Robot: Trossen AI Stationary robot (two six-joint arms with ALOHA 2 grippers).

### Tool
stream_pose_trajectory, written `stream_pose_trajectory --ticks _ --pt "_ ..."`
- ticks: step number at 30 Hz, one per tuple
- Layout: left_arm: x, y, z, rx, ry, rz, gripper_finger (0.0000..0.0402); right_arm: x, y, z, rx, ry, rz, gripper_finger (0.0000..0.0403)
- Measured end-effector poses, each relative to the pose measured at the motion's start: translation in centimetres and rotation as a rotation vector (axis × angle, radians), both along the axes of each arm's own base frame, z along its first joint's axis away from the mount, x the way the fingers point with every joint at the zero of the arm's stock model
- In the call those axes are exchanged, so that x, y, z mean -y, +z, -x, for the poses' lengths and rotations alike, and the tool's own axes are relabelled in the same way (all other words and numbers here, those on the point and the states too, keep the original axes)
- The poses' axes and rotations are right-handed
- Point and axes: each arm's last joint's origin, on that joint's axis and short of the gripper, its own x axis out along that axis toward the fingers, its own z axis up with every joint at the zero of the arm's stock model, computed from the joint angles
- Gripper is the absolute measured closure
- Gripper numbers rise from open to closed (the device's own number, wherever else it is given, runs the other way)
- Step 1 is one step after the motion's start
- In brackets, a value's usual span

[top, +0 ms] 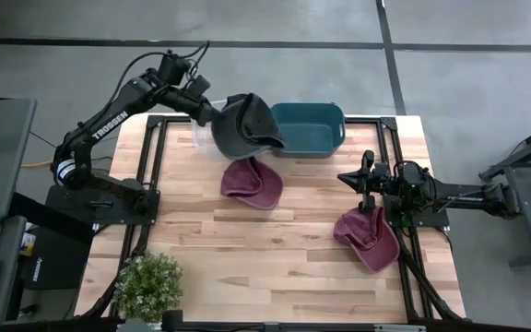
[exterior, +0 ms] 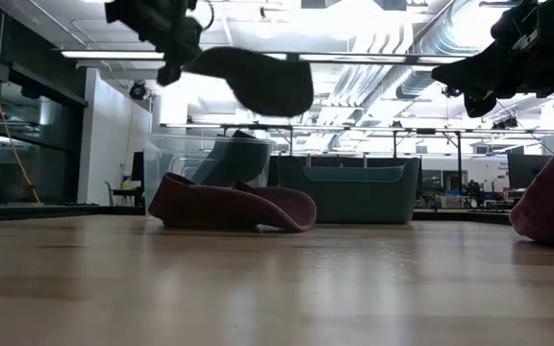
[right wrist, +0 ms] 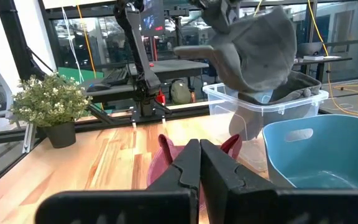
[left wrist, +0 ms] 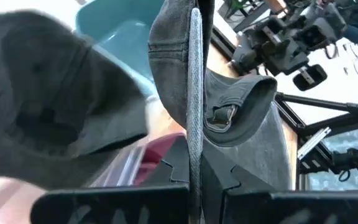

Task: Pick & Place hat
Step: Put the black cap into the transparent bin

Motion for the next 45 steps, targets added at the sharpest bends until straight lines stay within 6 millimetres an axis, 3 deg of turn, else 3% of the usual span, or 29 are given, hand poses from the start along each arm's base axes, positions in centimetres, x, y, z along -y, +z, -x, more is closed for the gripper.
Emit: stream_pose_trajectory --ticks 9,18,25,34,45 --pt "-2.4 -3.5 1.3 0.079 0.062 0.038 0.0401 0.0 0.0 0.0 0.000 0.000 0.000 0.0402" --pt "-3.1 -4.8 2.2 0.172 -0.009 0.062 0.0401 0.0 0.0 0.0 0.000 0.000 0.000 0.0402" --pt "-3.8 -6.0 3.1 0.126 0.089 0.046 0.0401 0.0 0.0 0.0 0.000 0.000 0.000 0.0402" --pt "-4.7 -6.4 4.4 0.100 0.197 0.044 0.0401 0.0 0.0 0.0 0.000 0.000 0.000 0.0402" --pt "-4.8 -6.7 4.7 0.013 0.301 0.025 0.0401 0.0 0.0 0.0 0.000 0.000 0.000 0.0402"
